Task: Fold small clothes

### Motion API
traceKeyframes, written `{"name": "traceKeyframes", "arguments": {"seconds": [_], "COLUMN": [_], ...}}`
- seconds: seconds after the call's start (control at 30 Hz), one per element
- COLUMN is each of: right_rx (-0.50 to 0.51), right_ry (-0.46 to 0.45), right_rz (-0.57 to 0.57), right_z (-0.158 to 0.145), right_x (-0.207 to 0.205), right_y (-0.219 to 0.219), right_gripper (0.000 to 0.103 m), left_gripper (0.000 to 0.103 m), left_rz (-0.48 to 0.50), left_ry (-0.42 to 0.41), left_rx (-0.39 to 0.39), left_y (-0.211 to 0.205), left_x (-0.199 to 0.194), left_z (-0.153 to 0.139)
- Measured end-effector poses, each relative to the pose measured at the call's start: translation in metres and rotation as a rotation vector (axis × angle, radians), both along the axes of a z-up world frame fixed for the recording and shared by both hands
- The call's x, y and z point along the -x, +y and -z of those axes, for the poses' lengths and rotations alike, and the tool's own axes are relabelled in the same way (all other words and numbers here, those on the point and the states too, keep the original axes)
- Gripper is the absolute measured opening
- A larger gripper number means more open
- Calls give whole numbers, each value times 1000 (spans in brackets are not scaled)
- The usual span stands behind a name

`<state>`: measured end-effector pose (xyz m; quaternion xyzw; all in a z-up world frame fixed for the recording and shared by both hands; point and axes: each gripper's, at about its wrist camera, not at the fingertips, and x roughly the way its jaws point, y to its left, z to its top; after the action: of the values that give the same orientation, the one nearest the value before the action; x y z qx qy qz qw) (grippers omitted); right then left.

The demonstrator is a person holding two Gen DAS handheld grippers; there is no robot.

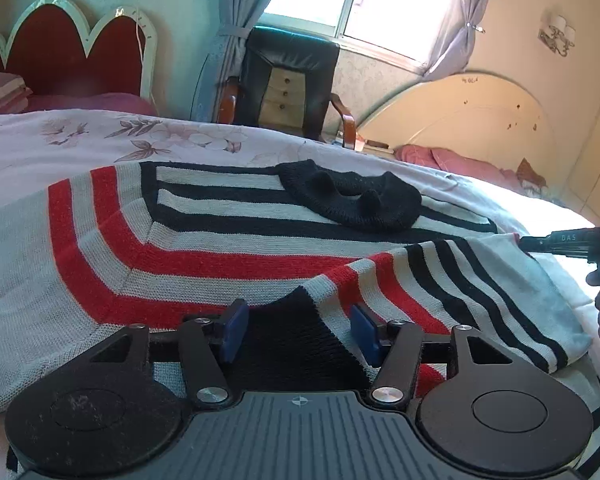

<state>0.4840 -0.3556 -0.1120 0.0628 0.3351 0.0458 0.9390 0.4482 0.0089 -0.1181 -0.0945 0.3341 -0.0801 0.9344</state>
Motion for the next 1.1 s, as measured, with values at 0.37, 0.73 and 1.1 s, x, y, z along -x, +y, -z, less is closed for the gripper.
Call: {"name": "traceKeyframes", "arguments": {"seconds": [0.37, 0.73, 1.1], "right_rx": [-71, -180, -232], "right_ry": [-47, -4, -21], "right_rz": [-59, 0, -1], "right_z": [-21, -35, -51], "right_x": [134, 156, 142], "right_y": [13, 57, 111], "right_gripper": [23, 24, 26], "left_gripper": [81, 59, 4], "left_rz": [-453, -943, -542], "left_ry": [-107, -206, -282], "left_rx": [239, 615, 455], "left_y": [150, 336, 299], "left_x": [142, 218, 143], "left_z": [-5, 47, -7]}}
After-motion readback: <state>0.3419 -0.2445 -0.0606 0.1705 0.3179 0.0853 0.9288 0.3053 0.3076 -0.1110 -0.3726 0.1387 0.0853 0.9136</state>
